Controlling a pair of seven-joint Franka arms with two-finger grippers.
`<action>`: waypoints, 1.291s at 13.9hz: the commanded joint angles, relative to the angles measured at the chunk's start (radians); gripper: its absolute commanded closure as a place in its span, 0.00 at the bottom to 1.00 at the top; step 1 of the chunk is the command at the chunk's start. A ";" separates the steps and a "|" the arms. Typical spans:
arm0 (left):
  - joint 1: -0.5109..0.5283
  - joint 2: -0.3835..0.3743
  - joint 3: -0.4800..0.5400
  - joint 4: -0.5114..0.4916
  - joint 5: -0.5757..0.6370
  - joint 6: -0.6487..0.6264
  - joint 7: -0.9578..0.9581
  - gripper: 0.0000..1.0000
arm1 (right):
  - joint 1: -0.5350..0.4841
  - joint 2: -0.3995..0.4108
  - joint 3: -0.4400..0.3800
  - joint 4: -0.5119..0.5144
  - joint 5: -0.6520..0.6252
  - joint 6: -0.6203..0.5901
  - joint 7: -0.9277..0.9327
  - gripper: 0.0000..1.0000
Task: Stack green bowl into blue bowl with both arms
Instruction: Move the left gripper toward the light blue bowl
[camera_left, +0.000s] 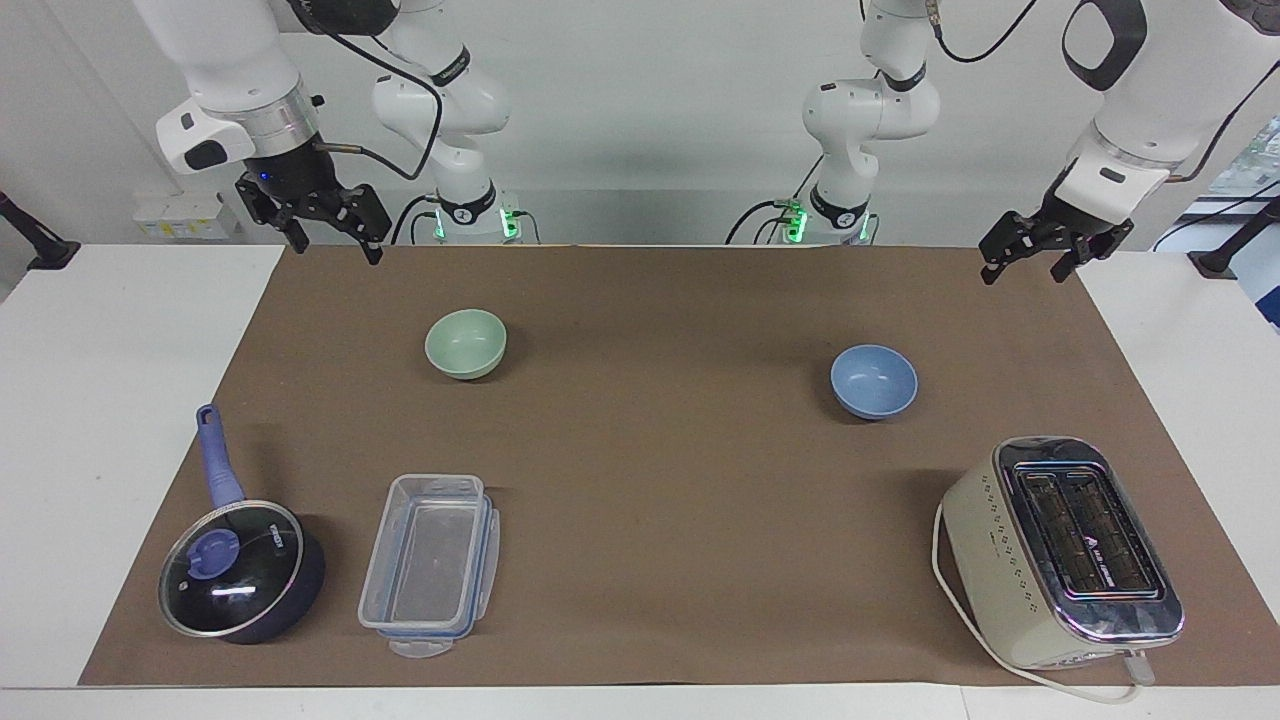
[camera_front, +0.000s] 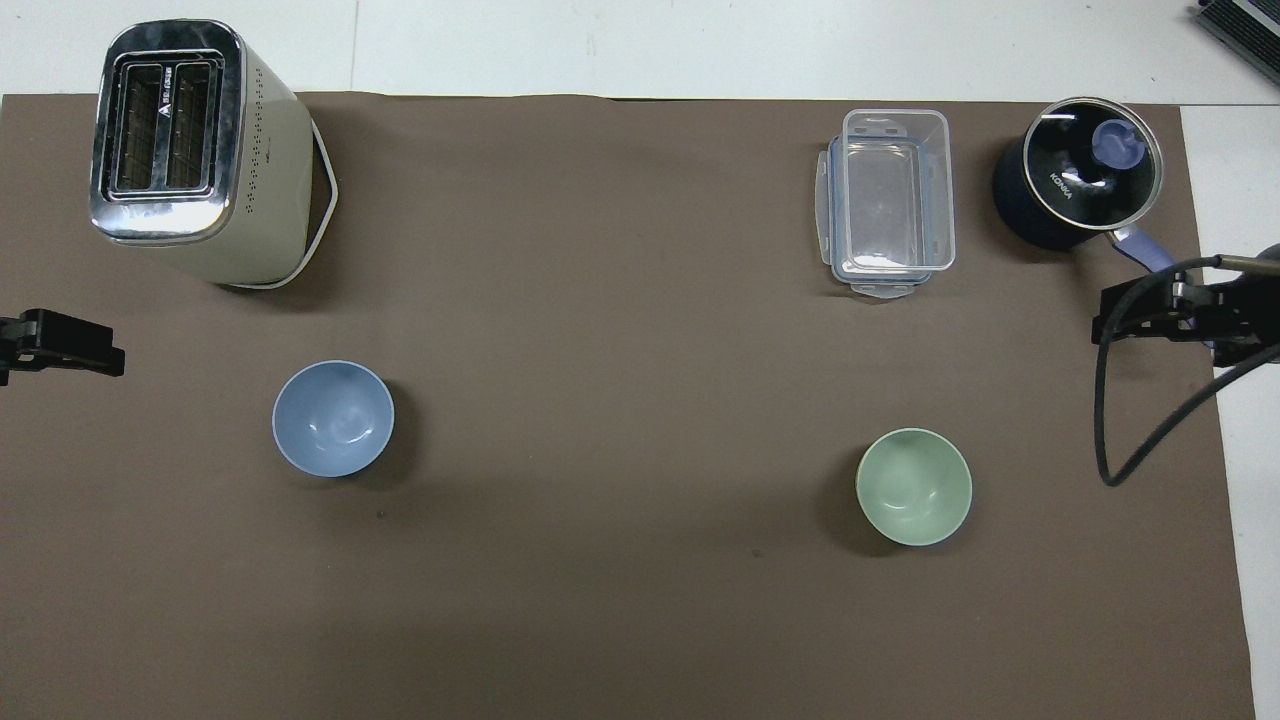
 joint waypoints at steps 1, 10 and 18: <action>0.015 -0.043 -0.011 -0.094 0.009 0.066 0.016 0.00 | -0.011 -0.021 0.001 -0.023 0.021 0.012 -0.015 0.00; 0.011 -0.086 -0.011 -0.310 -0.066 0.293 0.016 0.00 | -0.014 -0.021 0.001 -0.023 0.021 0.012 -0.015 0.00; -0.023 -0.066 -0.013 -0.503 -0.112 0.520 0.013 0.00 | -0.015 -0.021 0.001 -0.023 0.021 0.012 -0.015 0.00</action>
